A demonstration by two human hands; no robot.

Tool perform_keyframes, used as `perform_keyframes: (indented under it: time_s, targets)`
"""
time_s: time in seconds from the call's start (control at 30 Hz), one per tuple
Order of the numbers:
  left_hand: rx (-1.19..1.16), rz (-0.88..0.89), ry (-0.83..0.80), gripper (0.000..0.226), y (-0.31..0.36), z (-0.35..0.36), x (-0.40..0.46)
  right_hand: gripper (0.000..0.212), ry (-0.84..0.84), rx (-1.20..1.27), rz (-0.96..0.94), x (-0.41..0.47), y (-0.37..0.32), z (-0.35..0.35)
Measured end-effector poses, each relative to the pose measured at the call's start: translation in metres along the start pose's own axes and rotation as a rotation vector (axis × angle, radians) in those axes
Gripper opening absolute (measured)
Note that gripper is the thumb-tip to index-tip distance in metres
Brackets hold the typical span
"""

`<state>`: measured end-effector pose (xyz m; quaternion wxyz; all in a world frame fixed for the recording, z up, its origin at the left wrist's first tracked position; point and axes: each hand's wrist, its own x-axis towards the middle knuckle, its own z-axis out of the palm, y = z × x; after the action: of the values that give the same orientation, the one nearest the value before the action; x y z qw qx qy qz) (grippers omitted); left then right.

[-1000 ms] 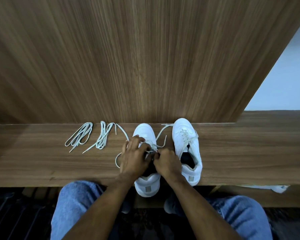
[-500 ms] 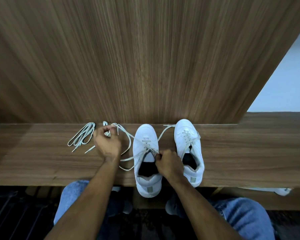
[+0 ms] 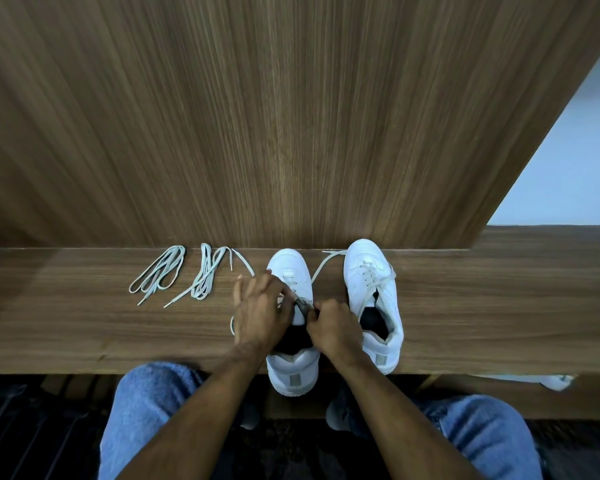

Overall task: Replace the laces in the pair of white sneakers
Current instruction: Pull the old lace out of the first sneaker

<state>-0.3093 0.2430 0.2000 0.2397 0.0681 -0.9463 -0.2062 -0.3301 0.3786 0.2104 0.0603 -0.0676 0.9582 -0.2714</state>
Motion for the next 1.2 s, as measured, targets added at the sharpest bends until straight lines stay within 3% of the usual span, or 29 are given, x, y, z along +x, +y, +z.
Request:
perform_keyframes:
  time_s: [0.07, 0.13, 0.2, 0.5, 0.6, 0.77, 0.9, 1.0, 1.1, 1.2]
  targets:
    - [-0.172, -0.217, 0.119, 0.007, -0.006, -0.008, 0.012, 0.026, -0.003, -0.006, 0.0, 0.0, 0.0, 0.0]
    - [-0.489, -0.511, 0.287, 0.012, -0.014, -0.021, 0.023, 0.028, -0.002, -0.011, -0.004, 0.0, 0.001, 0.0]
    - [-0.529, -0.635, 0.346, 0.015, -0.022, -0.03, 0.03, 0.027, 0.003, -0.011, -0.006, 0.0, 0.001, 0.001]
    - [-0.141, -0.356, -0.267, 0.03, 0.008, -0.023, -0.016, 0.03, -0.022, -0.073, -0.1, -0.001, -0.002, -0.004]
    - [-0.093, -0.481, -0.251, 0.025, 0.008, -0.023, -0.019, 0.047, -0.059, -0.098, -0.164, 0.0, -0.001, -0.007]
    - [-0.141, -0.573, -0.245, 0.046, 0.005, -0.028, -0.023, 0.057, -0.097, -0.217, -0.331, 0.002, -0.001, -0.011]
    - [-0.131, -0.602, -0.26, 0.036, 0.013, -0.029, -0.026, 0.048, -0.076, -0.392, -0.429, 0.005, -0.013, -0.007]
    - [-0.105, -0.592, -0.286, 0.033, 0.013, -0.029, -0.026, 0.03, -0.061, -0.458, -0.46, 0.009, -0.026, 0.0]
    - [-0.066, -0.588, -0.29, 0.033, 0.014, -0.031, -0.025, 0.02, -0.018, -0.286, -0.407, 0.016, -0.03, 0.002]
    - [-0.054, -0.598, -0.294, 0.028, 0.014, -0.03, -0.024, 0.009, 0.026, 0.237, -0.029, 0.028, -0.022, 0.0]
